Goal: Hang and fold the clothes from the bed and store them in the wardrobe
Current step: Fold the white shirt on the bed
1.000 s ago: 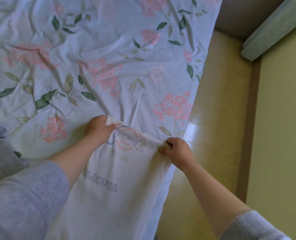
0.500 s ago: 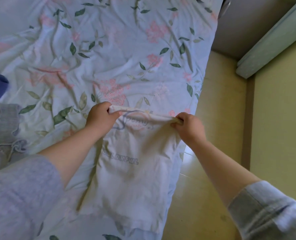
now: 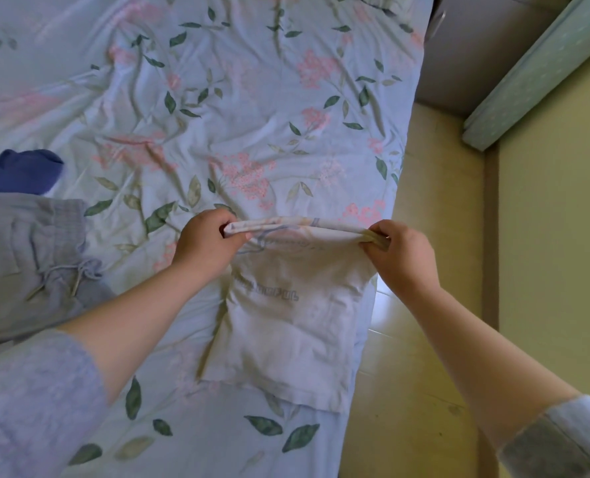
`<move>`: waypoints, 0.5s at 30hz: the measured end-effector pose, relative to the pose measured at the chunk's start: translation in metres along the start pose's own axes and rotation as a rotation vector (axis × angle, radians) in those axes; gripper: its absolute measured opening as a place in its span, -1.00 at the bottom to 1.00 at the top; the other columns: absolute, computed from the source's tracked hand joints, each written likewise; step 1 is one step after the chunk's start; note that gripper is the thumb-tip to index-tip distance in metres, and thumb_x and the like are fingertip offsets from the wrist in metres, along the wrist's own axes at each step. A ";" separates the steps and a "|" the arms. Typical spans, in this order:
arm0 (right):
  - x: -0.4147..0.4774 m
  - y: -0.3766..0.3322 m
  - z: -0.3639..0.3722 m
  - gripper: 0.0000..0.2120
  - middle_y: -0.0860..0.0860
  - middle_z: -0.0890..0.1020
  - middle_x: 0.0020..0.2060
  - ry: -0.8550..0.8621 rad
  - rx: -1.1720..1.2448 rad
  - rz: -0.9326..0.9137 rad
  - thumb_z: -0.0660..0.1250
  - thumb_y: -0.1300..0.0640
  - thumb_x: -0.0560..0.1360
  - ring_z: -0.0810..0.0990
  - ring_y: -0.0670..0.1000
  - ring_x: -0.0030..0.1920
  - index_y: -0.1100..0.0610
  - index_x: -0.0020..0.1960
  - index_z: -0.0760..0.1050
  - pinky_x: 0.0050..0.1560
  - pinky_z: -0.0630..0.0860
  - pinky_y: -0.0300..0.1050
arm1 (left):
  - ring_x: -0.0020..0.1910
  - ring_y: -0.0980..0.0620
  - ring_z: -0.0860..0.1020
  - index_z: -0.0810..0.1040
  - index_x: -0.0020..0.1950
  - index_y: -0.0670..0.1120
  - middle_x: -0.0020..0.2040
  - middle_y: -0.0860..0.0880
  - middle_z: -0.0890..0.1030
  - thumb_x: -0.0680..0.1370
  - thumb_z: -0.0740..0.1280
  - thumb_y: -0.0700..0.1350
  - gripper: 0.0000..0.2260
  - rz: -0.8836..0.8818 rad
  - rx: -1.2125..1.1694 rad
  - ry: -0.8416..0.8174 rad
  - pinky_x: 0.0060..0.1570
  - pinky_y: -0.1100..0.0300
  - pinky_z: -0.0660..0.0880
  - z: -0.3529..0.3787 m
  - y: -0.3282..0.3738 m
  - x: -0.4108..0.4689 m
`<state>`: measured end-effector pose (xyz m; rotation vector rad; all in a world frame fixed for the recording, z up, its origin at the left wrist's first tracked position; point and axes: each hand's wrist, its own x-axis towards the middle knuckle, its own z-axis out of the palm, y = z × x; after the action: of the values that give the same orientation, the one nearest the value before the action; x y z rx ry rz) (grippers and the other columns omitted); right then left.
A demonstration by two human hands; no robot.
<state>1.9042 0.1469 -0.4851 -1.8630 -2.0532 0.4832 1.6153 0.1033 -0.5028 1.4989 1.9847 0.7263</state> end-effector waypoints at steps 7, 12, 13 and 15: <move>-0.079 -0.012 -0.004 -0.92 -0.03 0.55 -0.20 0.080 -0.023 -0.103 0.41 0.23 0.40 0.48 0.05 -0.30 0.12 -0.11 0.58 -0.37 0.33 -0.16 | -0.19 0.01 0.47 0.55 -0.20 -0.09 -0.17 0.02 0.50 0.47 0.45 -0.12 -0.89 0.049 0.067 -0.025 -0.26 0.15 0.32 -0.022 -0.016 -0.059; -0.136 -0.003 0.013 -0.91 -0.01 0.55 -0.20 0.010 -0.054 -0.112 0.46 0.24 0.39 0.49 0.06 -0.30 0.15 -0.13 0.57 -0.38 0.37 -0.14 | -0.16 -0.02 0.48 0.53 -0.19 -0.05 -0.13 0.00 0.47 0.43 0.48 -0.17 -0.87 0.109 0.141 -0.098 -0.21 0.13 0.33 -0.014 -0.041 -0.103; -0.147 -0.001 0.018 -0.90 0.00 0.55 -0.21 -0.009 -0.065 -0.113 0.47 0.25 0.38 0.50 0.07 -0.30 0.16 -0.14 0.57 -0.39 0.41 -0.11 | -0.16 -0.04 0.48 0.53 -0.18 -0.05 -0.12 0.00 0.46 0.43 0.47 -0.18 -0.87 0.113 0.158 -0.117 -0.20 0.11 0.36 -0.010 -0.047 -0.111; -0.167 0.004 0.030 -0.88 0.01 0.54 -0.23 -0.046 -0.078 -0.121 0.47 0.29 0.35 0.50 0.10 -0.32 0.17 -0.16 0.57 -0.42 0.45 -0.08 | -0.17 -0.04 0.47 0.54 -0.16 -0.07 -0.12 0.01 0.42 0.44 0.46 -0.19 -0.89 0.104 0.188 -0.152 -0.21 0.08 0.39 0.000 -0.062 -0.127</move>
<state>1.9096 -0.0200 -0.5161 -1.7718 -2.2297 0.4241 1.6031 -0.0336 -0.5332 1.7236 1.9145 0.4618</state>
